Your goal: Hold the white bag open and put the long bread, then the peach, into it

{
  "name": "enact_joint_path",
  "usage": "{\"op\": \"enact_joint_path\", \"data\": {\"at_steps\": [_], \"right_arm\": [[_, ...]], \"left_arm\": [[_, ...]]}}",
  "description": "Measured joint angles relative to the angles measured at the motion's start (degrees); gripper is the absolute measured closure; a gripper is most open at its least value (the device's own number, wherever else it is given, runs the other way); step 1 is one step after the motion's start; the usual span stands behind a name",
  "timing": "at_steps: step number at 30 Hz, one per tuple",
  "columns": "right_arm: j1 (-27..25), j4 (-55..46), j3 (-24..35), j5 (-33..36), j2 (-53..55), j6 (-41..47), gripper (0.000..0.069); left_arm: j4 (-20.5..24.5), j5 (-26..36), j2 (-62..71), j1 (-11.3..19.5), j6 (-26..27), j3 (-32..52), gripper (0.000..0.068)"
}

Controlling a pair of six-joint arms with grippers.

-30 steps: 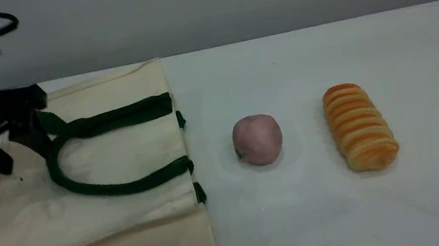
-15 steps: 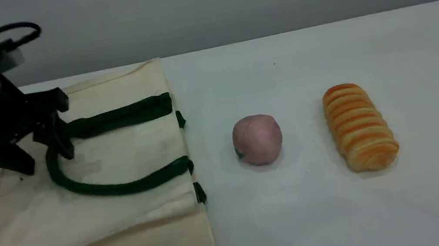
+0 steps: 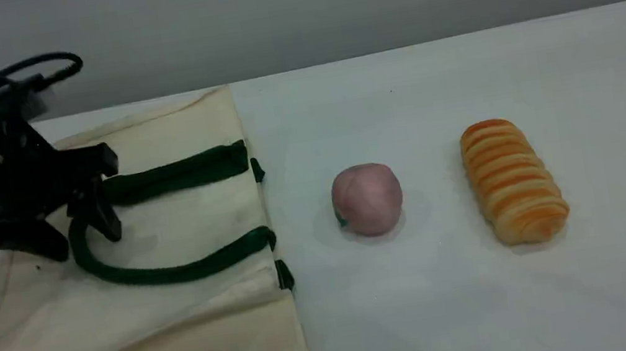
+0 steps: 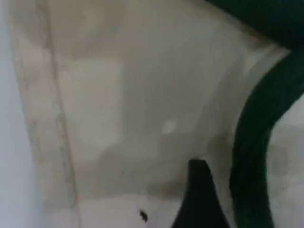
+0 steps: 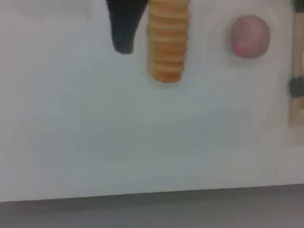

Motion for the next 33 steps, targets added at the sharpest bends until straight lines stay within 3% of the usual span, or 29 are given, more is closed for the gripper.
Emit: {"op": "enact_joint_path", "data": {"at_steps": [3,8,10,17,33], "right_arm": [[0.0,0.0,0.0,0.0,0.0,0.0,0.0132],[0.0,0.0,0.0,0.0,0.0,0.0,0.0132],[0.0,0.0,0.0,0.0,0.0,0.0,0.0132],[0.0,0.0,0.0,0.0,0.0,0.0,0.0132],[0.0,3.2,0.0,2.7,1.1,0.0,0.0132]], "left_arm": [[0.0,-0.2,0.1,0.0,0.0,0.0,0.0288],[0.0,-0.6,0.1,0.0,1.5,0.0,0.0535],[-0.5,-0.5,0.1,0.0,3.1,0.0,0.0596],[-1.4,7.6,-2.5,0.0,10.2,-5.5,0.0594],[-2.8,42.8,-7.2,0.0,19.9,-30.7,0.0594]]}}
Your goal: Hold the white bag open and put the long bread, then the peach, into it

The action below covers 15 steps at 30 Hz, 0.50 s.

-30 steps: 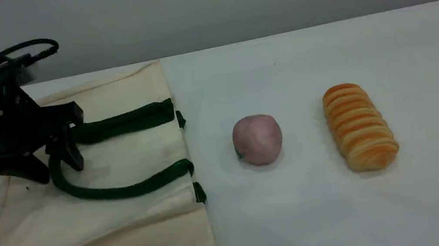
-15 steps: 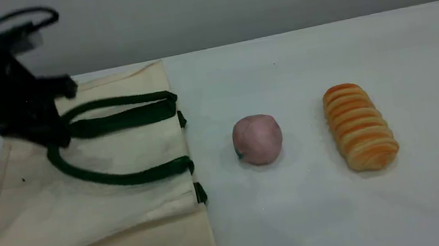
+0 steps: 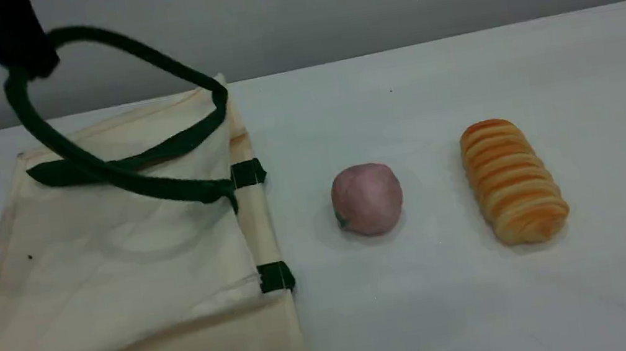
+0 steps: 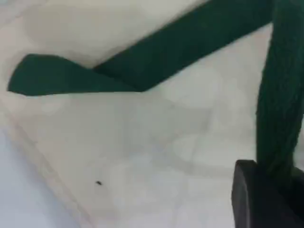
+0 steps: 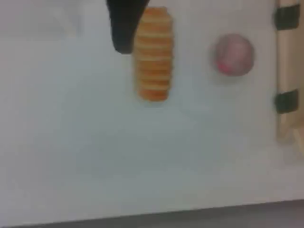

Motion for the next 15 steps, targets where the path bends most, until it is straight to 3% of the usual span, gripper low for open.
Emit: {"op": "enact_joint_path", "data": {"at_steps": [6,15], "right_arm": [[0.0,2.5,0.0,2.8,3.8,-2.9,0.0132],[0.0,4.6,0.0,0.9,12.0,-7.4,0.0132]], "left_arm": [[-5.0,1.9,0.1,0.0,4.3,-7.9,0.0594],[-11.7,2.0,-1.1,0.0,11.3,-15.0,0.0594]]}}
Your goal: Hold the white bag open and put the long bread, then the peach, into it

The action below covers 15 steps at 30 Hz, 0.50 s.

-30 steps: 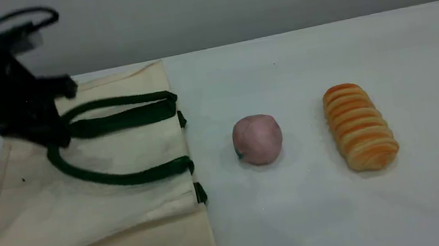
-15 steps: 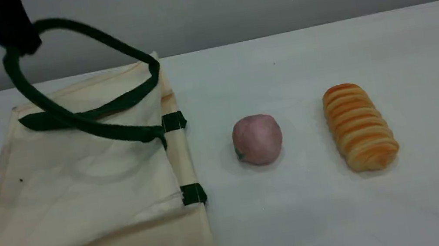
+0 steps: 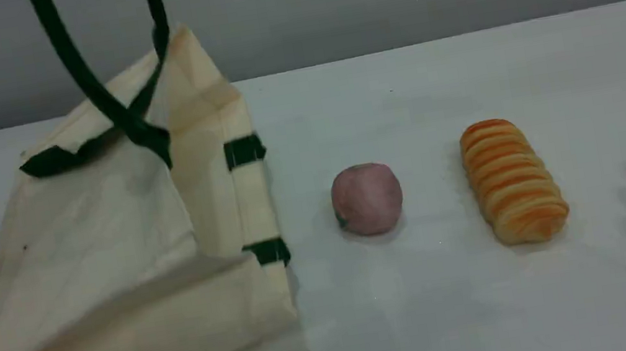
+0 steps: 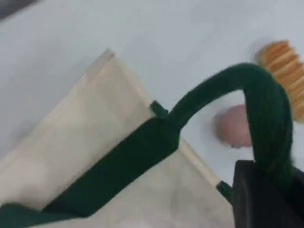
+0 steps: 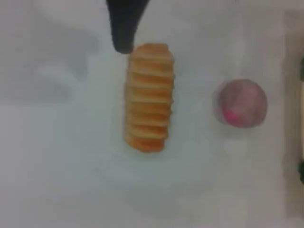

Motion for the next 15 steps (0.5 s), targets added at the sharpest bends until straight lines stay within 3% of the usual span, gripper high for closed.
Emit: {"op": "enact_joint_path", "data": {"at_steps": [3,15], "right_arm": [[0.0,1.8,0.0,-0.1,3.1,-2.4,0.0132],[0.3,9.1,0.0,-0.3,13.0,-10.8,0.0132]], "left_arm": [[-1.9,0.0,-1.6,0.0,2.9,-0.1,0.0594],[-1.6,-0.1,-6.7,0.0,12.3,0.0,0.0594]]}}
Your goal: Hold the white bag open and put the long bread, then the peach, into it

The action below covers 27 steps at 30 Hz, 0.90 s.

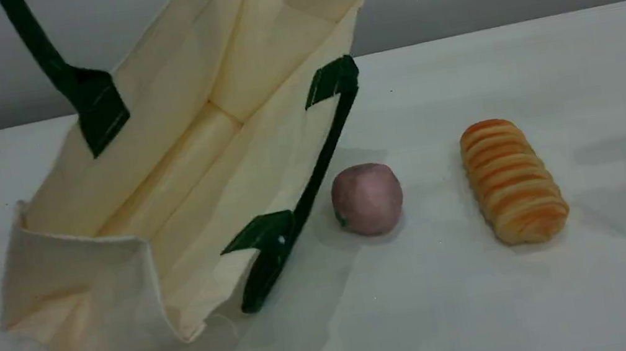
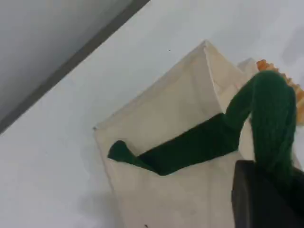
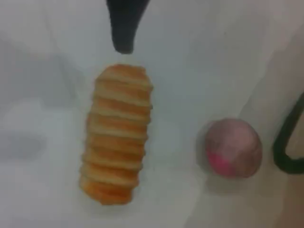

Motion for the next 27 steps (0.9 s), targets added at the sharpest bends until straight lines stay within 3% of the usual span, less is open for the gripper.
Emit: {"op": "enact_joint_path", "data": {"at_steps": [7,16,27], "right_arm": [[4.9,0.2,0.0,-4.2,5.3,-1.3,0.0132],[12.1,0.2,0.0,-13.1,14.8,-1.3,0.0132],[12.9,0.0,0.0,-21.2,24.7,-2.6,0.0132]], "left_arm": [[-0.1,-0.1,0.0,0.0,6.7,0.0,0.0594],[-1.0,-0.1,0.0,0.0,10.4,0.0,0.0594],[-7.2,-0.2,0.0,-0.3,18.9,0.0,0.0594]]}}
